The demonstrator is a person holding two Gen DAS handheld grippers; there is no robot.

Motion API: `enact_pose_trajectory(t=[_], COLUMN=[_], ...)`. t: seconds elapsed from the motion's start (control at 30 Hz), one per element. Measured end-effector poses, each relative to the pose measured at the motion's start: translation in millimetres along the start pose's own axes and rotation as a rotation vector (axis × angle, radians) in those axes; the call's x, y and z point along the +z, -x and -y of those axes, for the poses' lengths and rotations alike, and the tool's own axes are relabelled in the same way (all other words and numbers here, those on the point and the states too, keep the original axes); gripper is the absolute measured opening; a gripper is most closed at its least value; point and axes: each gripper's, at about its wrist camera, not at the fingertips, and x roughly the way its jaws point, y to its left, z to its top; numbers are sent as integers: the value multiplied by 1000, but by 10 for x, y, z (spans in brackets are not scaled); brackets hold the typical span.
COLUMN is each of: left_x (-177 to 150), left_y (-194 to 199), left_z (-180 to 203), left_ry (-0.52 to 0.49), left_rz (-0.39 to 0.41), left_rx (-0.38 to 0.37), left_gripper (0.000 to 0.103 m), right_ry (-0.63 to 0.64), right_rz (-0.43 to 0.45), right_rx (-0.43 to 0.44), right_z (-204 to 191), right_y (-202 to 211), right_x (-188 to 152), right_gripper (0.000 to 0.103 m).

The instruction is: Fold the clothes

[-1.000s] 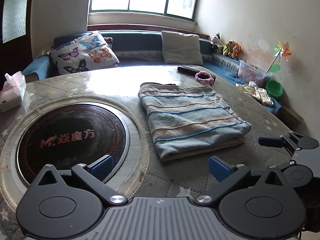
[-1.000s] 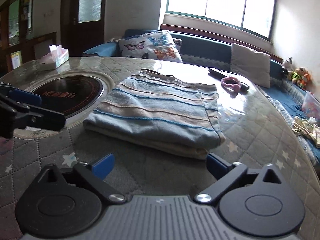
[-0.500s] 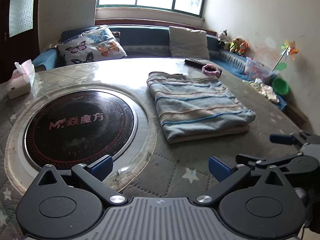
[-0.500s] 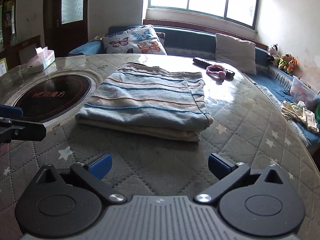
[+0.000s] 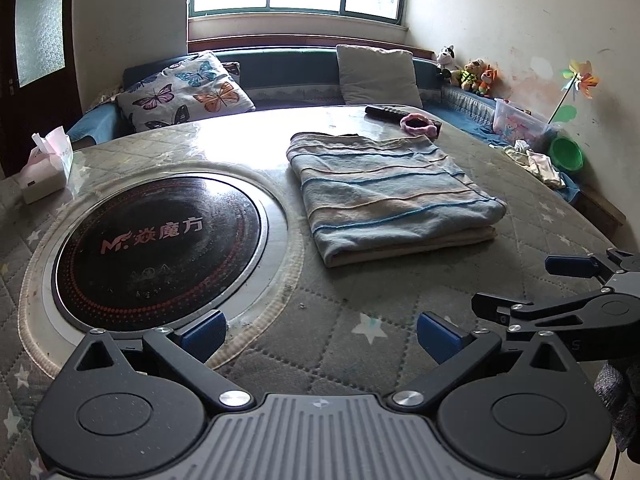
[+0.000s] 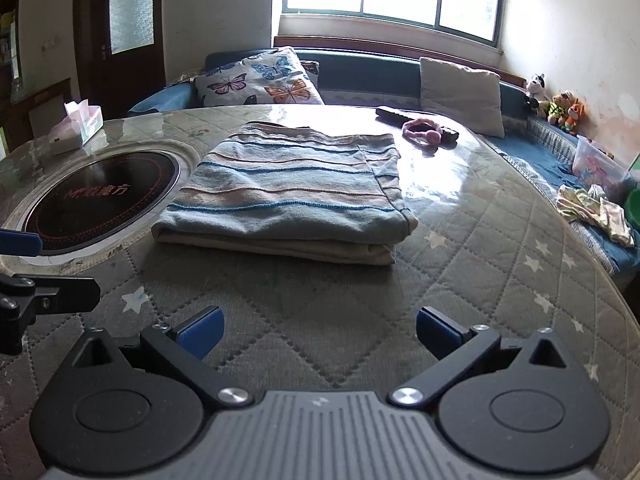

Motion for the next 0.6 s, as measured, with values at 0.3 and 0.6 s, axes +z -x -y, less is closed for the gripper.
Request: enact_pose_trajectory(t=[0.3,0.6], left_x=[-40,-67], left_y=[30,31], left_z=[84,107], left_ry=[-9,-8], left_rz=[-8,-19], left_rx=[11,22], left_gripper=[103,103], right_ry=[-39,-53], right_rz=[-13,-19], right_rx=[-10,-12], right_z=[28,38], right_y=[46,58], right_x=[-82,-135], right_gripper=[103,103])
